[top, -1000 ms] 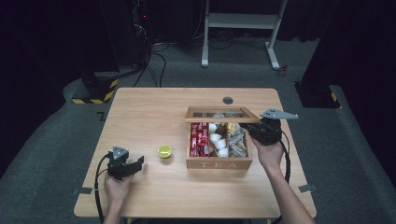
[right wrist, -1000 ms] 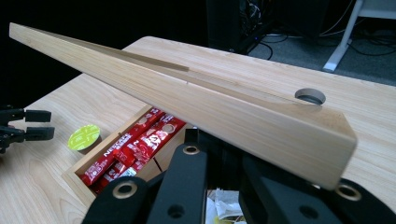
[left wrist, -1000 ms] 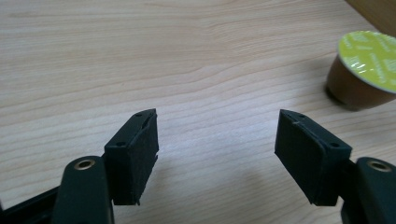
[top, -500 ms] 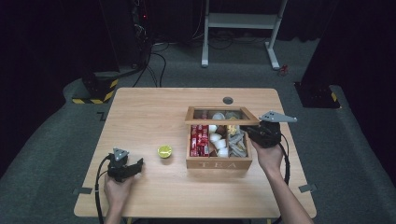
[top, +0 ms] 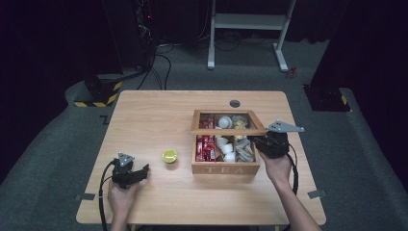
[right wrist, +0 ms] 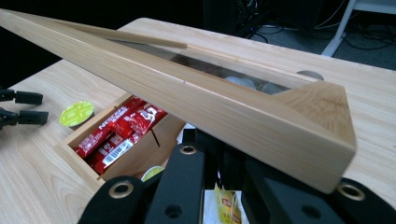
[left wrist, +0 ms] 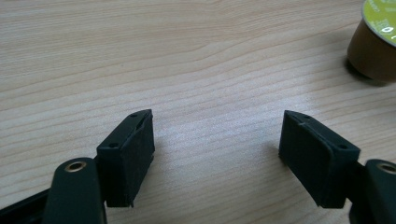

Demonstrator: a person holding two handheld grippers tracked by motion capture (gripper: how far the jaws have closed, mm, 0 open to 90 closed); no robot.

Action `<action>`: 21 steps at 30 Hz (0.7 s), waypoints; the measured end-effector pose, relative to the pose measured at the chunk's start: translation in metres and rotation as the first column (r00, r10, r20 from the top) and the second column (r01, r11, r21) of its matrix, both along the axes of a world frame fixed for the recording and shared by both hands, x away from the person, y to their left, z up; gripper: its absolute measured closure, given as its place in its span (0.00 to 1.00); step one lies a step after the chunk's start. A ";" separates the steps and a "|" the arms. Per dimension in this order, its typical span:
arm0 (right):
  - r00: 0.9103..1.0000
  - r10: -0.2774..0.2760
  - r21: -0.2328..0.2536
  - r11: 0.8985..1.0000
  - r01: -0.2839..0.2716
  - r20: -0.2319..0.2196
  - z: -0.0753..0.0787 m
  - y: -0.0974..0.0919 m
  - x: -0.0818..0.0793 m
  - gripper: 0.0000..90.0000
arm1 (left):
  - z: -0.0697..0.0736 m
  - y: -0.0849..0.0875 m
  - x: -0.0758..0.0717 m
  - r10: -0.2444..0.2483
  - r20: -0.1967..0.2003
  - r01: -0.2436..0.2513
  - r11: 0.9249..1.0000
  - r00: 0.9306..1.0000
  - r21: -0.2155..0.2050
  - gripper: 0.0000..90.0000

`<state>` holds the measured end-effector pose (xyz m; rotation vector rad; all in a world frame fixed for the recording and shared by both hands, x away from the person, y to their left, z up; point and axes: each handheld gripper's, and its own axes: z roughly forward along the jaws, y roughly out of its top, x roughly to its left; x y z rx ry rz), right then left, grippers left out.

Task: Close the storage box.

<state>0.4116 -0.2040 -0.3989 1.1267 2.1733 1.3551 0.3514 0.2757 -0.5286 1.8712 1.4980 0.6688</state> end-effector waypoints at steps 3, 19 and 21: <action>1.000 0.001 -0.004 1.000 -0.001 -0.005 -0.004 0.000 -0.002 0.98 | 0.000 0.000 0.000 -0.001 -0.001 0.001 1.000 1.000 -0.001 0.29; 0.999 0.025 -0.011 1.000 -0.025 -0.038 -0.022 -0.003 -0.012 0.98 | 0.000 0.000 0.000 -0.004 -0.001 0.004 1.000 1.000 0.002 0.29; 0.999 0.027 -0.007 1.000 -0.028 -0.041 -0.024 -0.003 -0.014 0.98 | 0.000 0.000 0.000 -0.005 -0.002 0.005 1.000 1.000 0.004 0.29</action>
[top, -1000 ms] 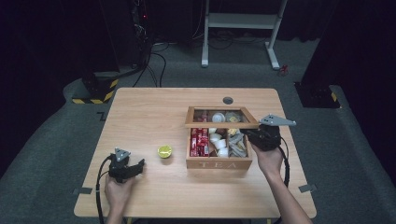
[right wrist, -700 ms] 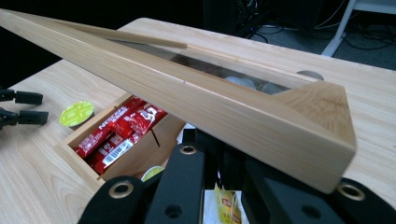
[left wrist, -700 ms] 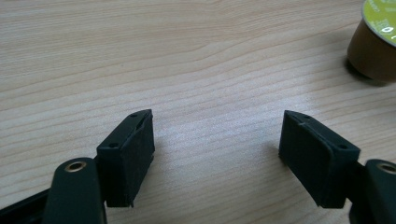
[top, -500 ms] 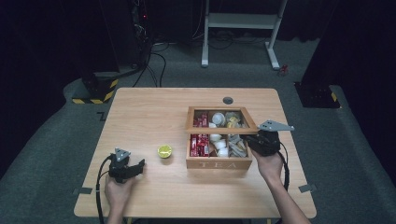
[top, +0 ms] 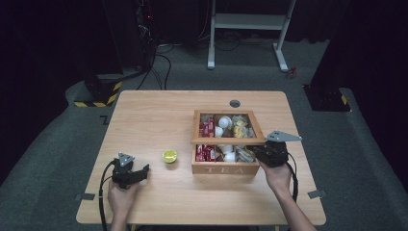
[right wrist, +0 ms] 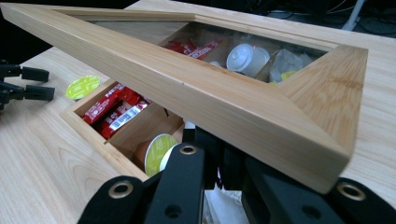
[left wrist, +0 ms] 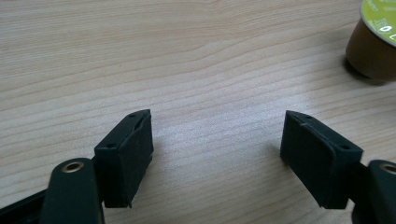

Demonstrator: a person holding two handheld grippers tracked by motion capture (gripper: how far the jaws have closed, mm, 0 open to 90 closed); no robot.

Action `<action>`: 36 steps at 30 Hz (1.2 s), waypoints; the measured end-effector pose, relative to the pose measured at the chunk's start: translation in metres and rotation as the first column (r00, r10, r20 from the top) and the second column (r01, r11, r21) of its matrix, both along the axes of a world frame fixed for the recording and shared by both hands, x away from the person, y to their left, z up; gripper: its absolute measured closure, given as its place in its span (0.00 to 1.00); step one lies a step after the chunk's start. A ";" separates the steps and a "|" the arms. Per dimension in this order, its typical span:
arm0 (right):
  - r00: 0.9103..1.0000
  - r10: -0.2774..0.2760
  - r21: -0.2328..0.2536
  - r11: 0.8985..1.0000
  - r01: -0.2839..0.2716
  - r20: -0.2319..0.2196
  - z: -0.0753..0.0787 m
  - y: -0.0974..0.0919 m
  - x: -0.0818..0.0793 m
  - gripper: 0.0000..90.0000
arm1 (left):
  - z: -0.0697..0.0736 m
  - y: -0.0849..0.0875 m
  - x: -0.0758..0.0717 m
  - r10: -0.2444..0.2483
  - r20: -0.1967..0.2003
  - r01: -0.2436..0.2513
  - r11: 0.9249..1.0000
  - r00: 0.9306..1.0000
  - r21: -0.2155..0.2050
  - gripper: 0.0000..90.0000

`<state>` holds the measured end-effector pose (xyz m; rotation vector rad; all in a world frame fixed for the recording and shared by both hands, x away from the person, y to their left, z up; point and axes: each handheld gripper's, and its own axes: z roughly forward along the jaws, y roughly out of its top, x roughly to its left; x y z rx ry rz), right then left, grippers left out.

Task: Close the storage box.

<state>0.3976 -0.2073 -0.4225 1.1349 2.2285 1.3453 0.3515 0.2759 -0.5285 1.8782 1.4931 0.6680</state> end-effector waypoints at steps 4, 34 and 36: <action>1.000 0.002 0.006 1.000 -0.002 -0.010 -0.004 -0.001 -0.003 0.98 | 0.000 0.000 0.000 0.000 0.000 0.000 1.000 1.000 0.000 0.29; 0.998 0.040 0.011 0.999 -0.040 -0.054 -0.034 0.003 -0.023 0.98 | 0.000 0.000 0.000 -0.001 0.000 0.001 1.000 1.000 0.001 0.28; 0.997 0.042 0.010 0.999 -0.042 -0.059 -0.036 0.004 -0.024 0.98 | 0.000 0.000 0.000 -0.001 0.000 0.001 1.000 1.000 0.001 0.28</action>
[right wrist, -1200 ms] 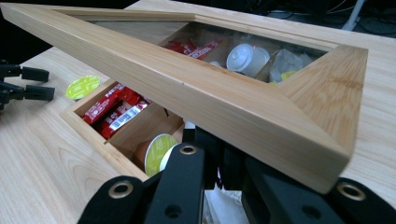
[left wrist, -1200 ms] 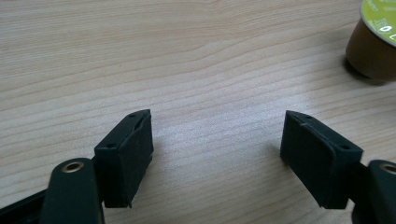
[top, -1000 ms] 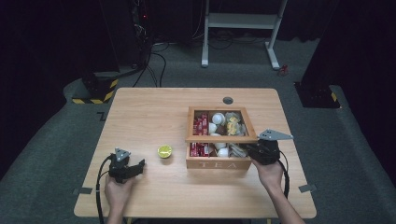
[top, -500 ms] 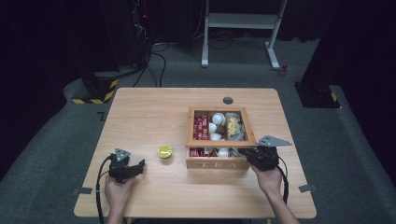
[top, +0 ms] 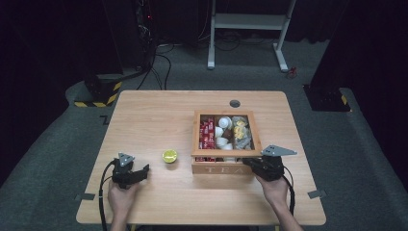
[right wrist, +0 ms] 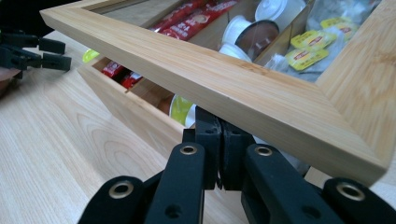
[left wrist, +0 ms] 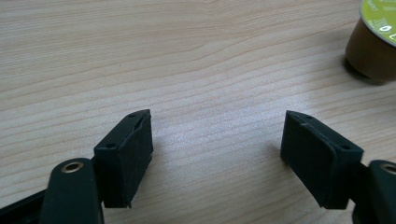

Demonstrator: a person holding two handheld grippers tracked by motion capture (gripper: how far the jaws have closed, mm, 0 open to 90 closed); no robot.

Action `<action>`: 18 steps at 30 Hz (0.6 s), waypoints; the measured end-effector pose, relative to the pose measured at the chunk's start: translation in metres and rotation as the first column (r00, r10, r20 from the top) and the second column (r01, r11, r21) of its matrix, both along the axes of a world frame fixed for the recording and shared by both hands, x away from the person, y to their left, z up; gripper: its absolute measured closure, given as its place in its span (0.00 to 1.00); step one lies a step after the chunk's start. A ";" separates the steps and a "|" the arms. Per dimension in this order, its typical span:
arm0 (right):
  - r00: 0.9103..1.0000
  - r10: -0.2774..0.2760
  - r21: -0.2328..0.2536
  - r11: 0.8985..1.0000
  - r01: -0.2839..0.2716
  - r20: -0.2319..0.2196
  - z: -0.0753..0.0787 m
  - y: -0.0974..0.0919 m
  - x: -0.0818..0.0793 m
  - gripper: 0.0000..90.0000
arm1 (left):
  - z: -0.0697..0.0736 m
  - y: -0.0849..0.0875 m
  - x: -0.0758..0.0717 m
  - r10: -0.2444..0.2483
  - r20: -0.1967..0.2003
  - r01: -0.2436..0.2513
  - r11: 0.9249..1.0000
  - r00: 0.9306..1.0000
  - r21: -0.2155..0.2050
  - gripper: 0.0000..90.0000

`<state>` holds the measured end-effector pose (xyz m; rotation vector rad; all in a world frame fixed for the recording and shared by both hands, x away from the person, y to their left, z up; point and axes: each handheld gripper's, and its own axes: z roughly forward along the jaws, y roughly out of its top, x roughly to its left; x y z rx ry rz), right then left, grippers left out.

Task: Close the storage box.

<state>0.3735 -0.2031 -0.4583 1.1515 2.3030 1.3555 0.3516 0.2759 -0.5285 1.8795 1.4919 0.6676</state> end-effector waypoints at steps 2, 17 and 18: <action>1.000 0.004 0.002 1.000 -0.004 0.000 -0.001 0.001 -0.001 0.98 | 0.000 0.000 0.000 0.000 0.000 0.000 1.000 1.000 0.000 0.28; 1.000 0.019 -0.003 1.000 -0.019 -0.006 -0.007 0.002 -0.008 0.98 | 0.000 0.000 0.000 0.000 0.001 0.000 1.000 1.000 -0.002 0.28; 1.000 0.018 -0.003 1.000 -0.018 -0.005 -0.008 0.002 -0.009 0.98 | 0.000 0.000 0.000 -0.001 0.000 0.001 1.000 1.000 0.000 0.28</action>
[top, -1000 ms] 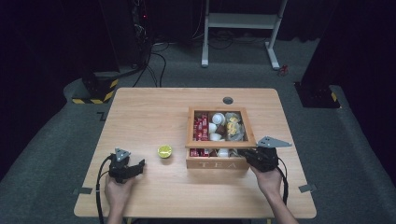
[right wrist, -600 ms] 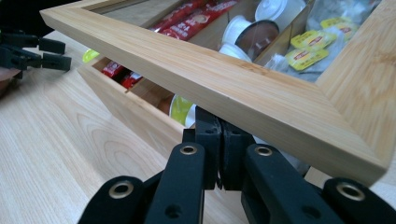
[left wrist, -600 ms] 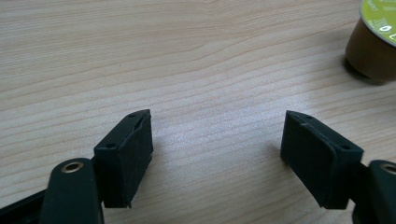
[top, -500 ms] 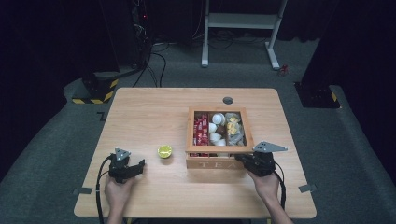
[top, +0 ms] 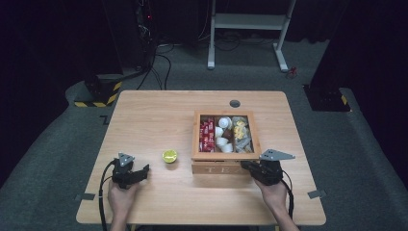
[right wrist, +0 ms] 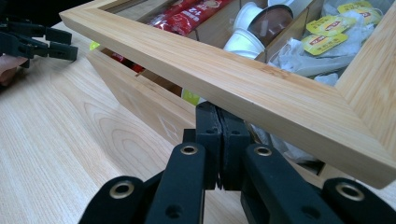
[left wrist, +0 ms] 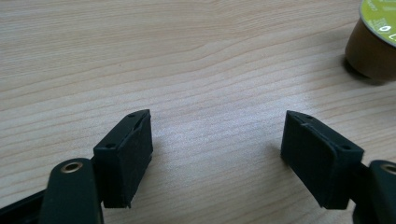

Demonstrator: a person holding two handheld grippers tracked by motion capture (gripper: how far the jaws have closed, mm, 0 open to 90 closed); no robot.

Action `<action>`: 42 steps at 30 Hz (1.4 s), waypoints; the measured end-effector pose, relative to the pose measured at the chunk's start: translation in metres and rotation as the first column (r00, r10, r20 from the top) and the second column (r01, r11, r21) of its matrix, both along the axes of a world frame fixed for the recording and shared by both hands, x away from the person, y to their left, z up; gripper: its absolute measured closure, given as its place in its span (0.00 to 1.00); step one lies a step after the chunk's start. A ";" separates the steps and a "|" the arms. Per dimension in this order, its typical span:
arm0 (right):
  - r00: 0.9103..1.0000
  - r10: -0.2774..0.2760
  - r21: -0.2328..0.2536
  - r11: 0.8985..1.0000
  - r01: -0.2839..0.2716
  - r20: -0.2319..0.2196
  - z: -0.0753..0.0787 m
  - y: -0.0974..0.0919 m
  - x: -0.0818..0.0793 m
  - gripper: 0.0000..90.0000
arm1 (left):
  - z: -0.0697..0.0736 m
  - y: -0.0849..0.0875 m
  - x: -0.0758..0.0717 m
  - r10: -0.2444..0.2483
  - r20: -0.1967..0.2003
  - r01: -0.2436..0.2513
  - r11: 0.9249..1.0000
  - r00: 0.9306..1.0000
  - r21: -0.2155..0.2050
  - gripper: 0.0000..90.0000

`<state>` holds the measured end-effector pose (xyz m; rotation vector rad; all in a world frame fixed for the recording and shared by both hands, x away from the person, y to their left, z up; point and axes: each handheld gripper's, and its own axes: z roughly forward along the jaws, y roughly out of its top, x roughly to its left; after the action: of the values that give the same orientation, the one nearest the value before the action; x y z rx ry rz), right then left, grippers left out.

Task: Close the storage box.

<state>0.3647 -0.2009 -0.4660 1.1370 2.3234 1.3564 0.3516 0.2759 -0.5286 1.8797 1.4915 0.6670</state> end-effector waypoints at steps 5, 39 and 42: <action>1.000 0.004 -0.005 1.000 -0.004 -0.006 -0.003 0.000 -0.002 0.98 | 0.000 0.000 0.000 0.000 0.001 0.000 1.000 1.000 0.001 0.28; 0.999 0.015 0.012 1.000 -0.015 0.049 0.026 -0.005 -0.004 0.90 | 0.000 0.000 0.000 -0.001 0.000 0.001 1.000 1.000 0.000 0.28; 0.998 0.002 0.019 1.000 -0.003 0.059 0.031 -0.009 -0.003 0.87 | 0.000 0.000 0.000 -0.002 -0.001 0.002 1.000 1.000 0.001 0.28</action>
<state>0.3618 -0.2104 -0.4351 1.0848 2.2765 1.3966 0.3516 0.2759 -0.5285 1.8823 1.4902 0.6653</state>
